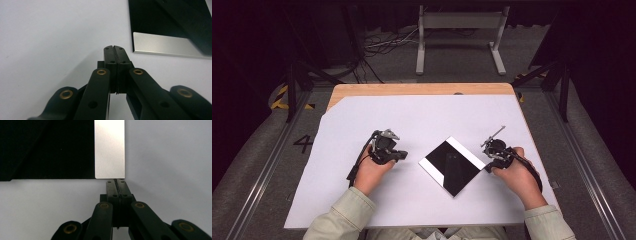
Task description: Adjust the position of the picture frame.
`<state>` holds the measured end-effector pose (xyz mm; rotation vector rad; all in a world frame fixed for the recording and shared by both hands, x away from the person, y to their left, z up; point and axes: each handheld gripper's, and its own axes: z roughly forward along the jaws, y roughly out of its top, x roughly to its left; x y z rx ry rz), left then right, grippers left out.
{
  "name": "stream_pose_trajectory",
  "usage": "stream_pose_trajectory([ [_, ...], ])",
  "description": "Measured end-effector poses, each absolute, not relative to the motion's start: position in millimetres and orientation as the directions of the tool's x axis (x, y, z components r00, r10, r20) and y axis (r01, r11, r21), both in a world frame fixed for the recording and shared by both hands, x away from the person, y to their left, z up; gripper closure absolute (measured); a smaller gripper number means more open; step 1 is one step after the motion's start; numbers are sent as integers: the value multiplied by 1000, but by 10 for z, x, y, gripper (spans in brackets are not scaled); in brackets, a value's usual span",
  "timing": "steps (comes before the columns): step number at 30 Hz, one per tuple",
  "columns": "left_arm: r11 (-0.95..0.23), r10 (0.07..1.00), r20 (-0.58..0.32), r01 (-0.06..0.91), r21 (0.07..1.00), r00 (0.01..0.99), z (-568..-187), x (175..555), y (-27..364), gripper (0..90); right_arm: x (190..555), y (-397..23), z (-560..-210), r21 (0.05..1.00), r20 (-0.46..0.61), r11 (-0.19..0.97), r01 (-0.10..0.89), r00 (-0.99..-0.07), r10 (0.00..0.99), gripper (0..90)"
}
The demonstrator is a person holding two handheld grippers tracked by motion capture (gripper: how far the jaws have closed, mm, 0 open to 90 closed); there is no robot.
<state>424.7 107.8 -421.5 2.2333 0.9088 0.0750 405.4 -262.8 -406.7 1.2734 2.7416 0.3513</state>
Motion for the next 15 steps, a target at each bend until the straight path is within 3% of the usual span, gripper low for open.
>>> stream_pose_trajectory([
  [15,-475,654,-207,608,636,728,-4230,4226,1205,900,4277,-2431,-4029,318,1,622,716,-656,755,900],
])
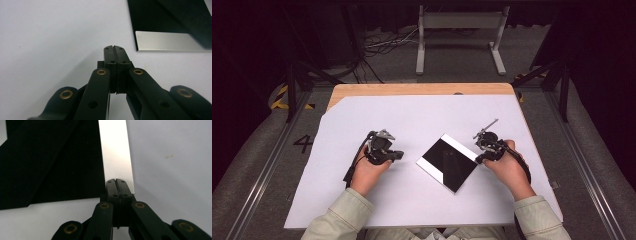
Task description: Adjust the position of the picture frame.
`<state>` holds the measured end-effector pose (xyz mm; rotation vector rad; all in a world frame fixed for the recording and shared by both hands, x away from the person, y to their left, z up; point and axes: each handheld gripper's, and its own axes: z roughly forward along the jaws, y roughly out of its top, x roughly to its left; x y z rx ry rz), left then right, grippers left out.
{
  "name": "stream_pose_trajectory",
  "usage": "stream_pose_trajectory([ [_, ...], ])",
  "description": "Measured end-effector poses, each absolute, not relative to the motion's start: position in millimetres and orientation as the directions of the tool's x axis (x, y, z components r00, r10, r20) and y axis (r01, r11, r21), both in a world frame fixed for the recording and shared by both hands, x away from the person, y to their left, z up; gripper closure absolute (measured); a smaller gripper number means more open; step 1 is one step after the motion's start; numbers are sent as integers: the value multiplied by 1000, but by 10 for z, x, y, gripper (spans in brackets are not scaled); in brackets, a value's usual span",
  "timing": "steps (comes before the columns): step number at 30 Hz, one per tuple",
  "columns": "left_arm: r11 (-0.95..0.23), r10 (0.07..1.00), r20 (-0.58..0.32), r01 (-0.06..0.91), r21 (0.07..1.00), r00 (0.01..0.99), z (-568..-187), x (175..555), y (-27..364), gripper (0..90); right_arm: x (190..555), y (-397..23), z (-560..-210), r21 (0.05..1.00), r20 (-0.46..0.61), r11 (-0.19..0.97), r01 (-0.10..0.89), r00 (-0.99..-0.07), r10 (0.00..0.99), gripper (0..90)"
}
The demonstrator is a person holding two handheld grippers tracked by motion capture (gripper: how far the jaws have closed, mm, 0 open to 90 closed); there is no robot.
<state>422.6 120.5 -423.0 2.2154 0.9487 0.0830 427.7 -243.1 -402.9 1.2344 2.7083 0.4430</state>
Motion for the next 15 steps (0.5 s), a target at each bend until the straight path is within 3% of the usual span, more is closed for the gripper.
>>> stream_pose_trajectory([
  [15,-445,686,-207,627,639,698,-4253,4155,1384,900,4287,-2656,-4056,370,49,559,742,-616,786,900],
])
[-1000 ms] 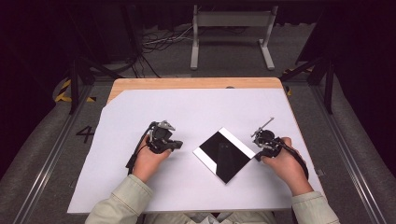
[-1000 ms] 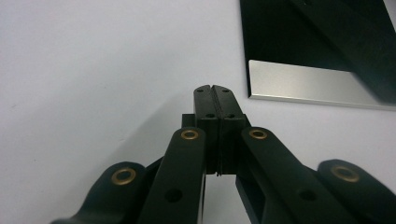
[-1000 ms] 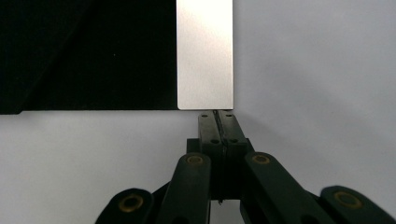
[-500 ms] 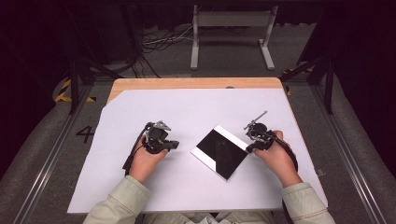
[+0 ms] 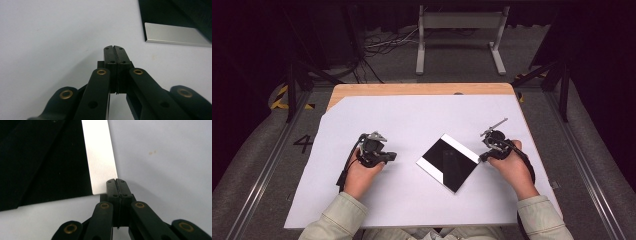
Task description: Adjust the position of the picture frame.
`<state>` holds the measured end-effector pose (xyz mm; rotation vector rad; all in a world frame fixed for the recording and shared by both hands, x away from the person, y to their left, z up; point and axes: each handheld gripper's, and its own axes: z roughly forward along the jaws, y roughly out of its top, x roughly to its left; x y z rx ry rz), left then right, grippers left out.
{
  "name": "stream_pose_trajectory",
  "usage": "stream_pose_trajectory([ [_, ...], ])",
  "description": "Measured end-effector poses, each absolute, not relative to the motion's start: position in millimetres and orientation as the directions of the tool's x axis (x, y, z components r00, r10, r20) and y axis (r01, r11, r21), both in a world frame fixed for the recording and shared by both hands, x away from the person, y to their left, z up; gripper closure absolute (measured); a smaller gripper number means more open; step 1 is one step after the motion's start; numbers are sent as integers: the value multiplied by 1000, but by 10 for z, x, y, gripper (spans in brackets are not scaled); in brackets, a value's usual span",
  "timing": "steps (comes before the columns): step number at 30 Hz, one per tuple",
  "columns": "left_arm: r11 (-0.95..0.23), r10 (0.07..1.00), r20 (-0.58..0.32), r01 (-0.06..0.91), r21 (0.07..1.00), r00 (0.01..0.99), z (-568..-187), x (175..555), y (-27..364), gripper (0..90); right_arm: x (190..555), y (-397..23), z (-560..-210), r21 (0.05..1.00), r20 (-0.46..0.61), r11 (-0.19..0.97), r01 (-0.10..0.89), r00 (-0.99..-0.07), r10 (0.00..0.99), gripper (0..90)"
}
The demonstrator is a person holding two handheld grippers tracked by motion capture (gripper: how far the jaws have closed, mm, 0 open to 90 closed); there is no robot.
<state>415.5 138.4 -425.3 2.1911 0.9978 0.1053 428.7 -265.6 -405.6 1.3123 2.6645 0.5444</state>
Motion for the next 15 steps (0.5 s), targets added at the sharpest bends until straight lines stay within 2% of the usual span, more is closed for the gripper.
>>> stream_pose_trajectory([
  [15,-457,677,-208,624,634,706,-4270,4158,1346,900,4251,-2670,-4116,439,67,511,739,-594,802,900],
])
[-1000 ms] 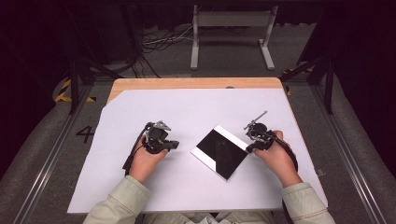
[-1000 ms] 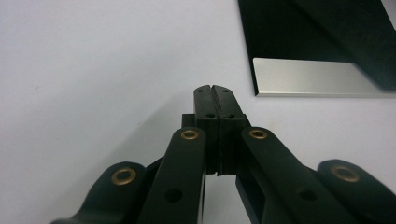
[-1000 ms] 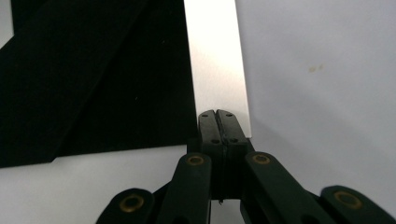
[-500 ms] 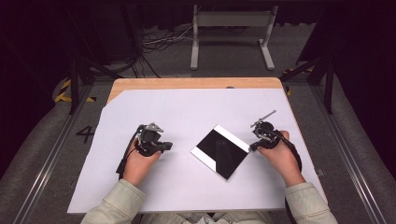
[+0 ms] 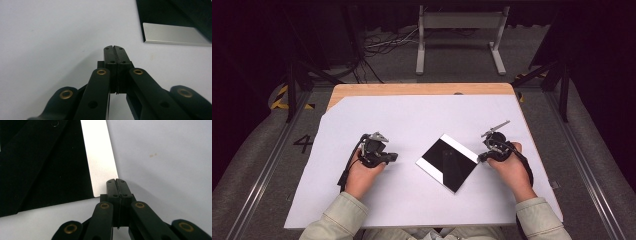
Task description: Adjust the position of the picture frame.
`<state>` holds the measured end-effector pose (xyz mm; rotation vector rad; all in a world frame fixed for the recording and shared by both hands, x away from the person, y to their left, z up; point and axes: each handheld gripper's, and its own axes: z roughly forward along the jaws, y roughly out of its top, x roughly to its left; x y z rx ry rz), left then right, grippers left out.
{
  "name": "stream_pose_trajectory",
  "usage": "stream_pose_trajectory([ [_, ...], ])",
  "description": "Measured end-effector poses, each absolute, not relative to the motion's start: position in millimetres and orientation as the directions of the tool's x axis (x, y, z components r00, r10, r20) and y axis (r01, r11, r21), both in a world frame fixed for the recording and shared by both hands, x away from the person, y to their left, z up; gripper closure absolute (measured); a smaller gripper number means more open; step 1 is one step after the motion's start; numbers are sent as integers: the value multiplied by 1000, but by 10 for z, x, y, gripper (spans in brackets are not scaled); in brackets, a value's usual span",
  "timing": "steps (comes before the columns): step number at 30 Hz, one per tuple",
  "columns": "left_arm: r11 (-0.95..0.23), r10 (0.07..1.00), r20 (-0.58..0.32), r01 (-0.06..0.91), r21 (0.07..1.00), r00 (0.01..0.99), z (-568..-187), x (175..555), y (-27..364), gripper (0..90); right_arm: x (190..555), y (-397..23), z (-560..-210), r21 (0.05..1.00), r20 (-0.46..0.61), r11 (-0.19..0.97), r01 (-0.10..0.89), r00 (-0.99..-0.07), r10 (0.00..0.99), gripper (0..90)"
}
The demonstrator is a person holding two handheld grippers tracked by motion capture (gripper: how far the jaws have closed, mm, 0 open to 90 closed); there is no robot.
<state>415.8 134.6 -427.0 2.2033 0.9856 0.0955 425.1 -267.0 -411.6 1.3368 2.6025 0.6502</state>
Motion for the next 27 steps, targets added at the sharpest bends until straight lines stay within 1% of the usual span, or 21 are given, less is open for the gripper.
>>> stream_pose_trajectory([
  [1,-456,677,-209,625,633,706,-4271,4158,1340,900,4258,-2694,-4142,471,96,483,738,-587,804,900],
  [4,-456,676,-210,625,633,706,-4275,4159,1335,900,4286,-2686,-4168,502,115,462,731,-586,802,900],
  [16,-454,677,-216,630,630,703,-4286,4161,1348,900,4500,-2356,-4196,536,92,495,684,-630,771,900],
  [23,-456,678,-211,628,631,704,-4286,4149,1354,900,4609,-2245,-4227,555,143,477,681,-644,752,900],
  [27,-456,679,-212,630,629,703,-4290,4149,1351,900,4648,-2161,-4234,563,137,487,668,-656,742,900],
])
